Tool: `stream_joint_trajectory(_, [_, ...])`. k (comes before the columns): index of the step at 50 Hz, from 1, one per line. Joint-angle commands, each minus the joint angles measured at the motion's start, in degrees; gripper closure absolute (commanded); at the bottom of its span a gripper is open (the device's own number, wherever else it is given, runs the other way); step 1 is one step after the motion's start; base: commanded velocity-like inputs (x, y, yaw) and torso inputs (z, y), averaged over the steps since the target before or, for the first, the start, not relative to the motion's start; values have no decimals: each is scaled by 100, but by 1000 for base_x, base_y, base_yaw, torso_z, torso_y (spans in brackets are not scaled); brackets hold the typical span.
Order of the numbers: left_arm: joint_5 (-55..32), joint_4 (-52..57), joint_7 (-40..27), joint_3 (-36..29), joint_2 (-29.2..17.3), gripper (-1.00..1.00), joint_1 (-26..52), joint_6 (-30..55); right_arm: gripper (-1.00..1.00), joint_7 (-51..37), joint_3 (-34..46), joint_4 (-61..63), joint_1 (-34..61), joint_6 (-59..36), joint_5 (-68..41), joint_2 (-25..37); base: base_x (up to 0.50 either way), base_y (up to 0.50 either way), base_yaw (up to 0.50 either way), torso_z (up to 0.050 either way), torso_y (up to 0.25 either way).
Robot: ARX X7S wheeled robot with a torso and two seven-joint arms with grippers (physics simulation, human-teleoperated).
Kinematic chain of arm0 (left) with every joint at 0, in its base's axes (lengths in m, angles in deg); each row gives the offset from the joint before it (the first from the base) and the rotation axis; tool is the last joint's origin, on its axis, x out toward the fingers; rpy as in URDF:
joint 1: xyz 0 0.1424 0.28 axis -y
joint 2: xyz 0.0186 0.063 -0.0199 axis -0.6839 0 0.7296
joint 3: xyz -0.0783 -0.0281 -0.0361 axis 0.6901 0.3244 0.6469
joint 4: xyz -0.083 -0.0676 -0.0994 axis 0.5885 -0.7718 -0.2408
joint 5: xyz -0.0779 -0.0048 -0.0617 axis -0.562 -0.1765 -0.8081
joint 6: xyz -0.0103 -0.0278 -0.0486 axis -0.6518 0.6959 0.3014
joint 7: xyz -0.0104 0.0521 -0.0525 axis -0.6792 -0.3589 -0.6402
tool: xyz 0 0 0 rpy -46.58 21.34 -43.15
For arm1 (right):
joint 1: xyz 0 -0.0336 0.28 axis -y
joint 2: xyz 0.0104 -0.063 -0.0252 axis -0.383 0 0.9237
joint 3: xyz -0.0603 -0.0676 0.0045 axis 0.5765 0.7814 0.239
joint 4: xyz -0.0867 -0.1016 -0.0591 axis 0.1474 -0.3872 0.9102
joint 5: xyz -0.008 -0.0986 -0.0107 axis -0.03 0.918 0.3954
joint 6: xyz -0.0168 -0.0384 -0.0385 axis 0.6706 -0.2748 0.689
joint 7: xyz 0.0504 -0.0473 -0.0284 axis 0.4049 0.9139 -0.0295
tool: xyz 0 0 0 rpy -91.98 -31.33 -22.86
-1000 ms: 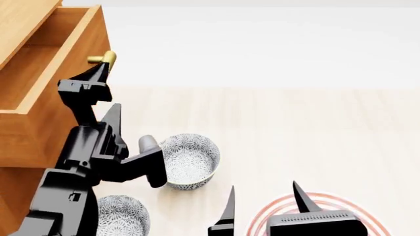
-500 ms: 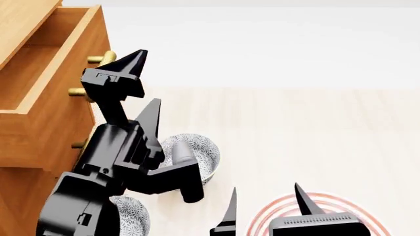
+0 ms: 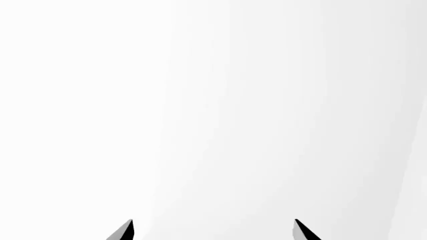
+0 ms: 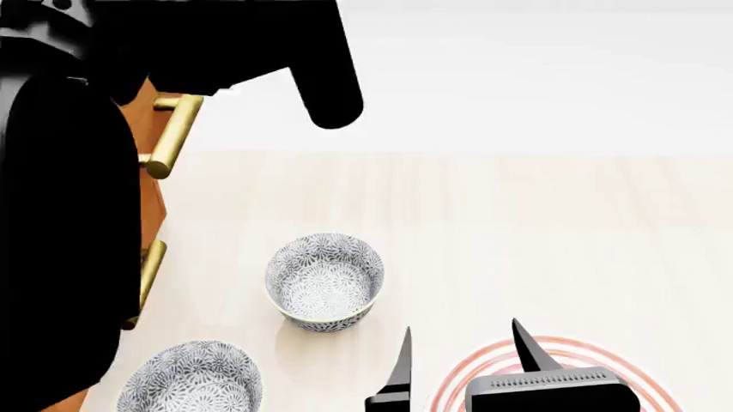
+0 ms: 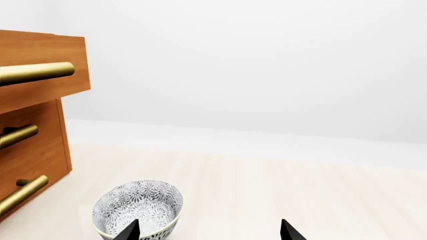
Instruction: Open the top drawer of the cabinet.
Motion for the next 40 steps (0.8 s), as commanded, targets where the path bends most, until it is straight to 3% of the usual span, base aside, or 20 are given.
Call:
stream_joint_trajectory(1, [-703,-873,488,819,188,-100,775,-117,-100,-24,25,19,-37,21,14,36,0,0,0,0,0])
stream_joint_trajectory(6, [-1537,-2112,702,1768,594,-100,1205,-138,-100,-65,12,93,-38,-23,-10,43,0,0,0,0,0])
stream_joint_trajectory(13, [-2129,-4286,707,2272,1087,-100,2057,-283,-100,-71,103,57,37,-66,17,14,0,0,0,0,0])
stream_joint_trajectory(15, [-2727,-5216,510,2261,1240,-100,2510,-263,-100,-88,103,53,55,-69,29,13,0,0,0,0,0])
stream_joint_trajectory(18, [-5218,-6552,-774,1783,1245,-100,3457,-55,-100,-123,126,94,45,-78,61,17,0,0,0,0,0])
stream_joint_trajectory(20, [-6937,-7439,-1618,534,1246,-100,3817,-297,-100,-137,161,127,57,-119,79,21,0,0,0,0,0])
stream_joint_trajectory(21, [-7797,-7754,-2121,462,1246,-100,3972,-341,-100,-157,162,152,57,-117,105,35,0,0,0,0,0])
stream_joint_trajectory(23, [-9434,-7939,-2267,51,1246,-100,4094,-522,-100,-137,136,95,71,-61,92,36,0,0,0,0,0])
stream_joint_trajectory(25, [-9904,-8240,-2550,-363,1246,-100,4114,-527,-100,-162,149,119,99,-144,97,51,0,0,0,0,0])
stream_joint_trajectory(27, [-10501,-8506,-2631,-315,1246,-100,4256,-531,-100,-169,157,133,88,-148,101,59,0,0,0,0,0])
stream_joint_trajectory(32, [-10776,-8522,-2562,-874,1245,-100,4185,-690,-100,-158,195,73,48,-65,111,33,0,0,0,0,0])
stream_joint_trajectory(40, [-10829,-8744,-2403,-1065,1245,-100,3820,-998,-100,-156,195,86,54,-85,74,54,0,0,0,0,0])
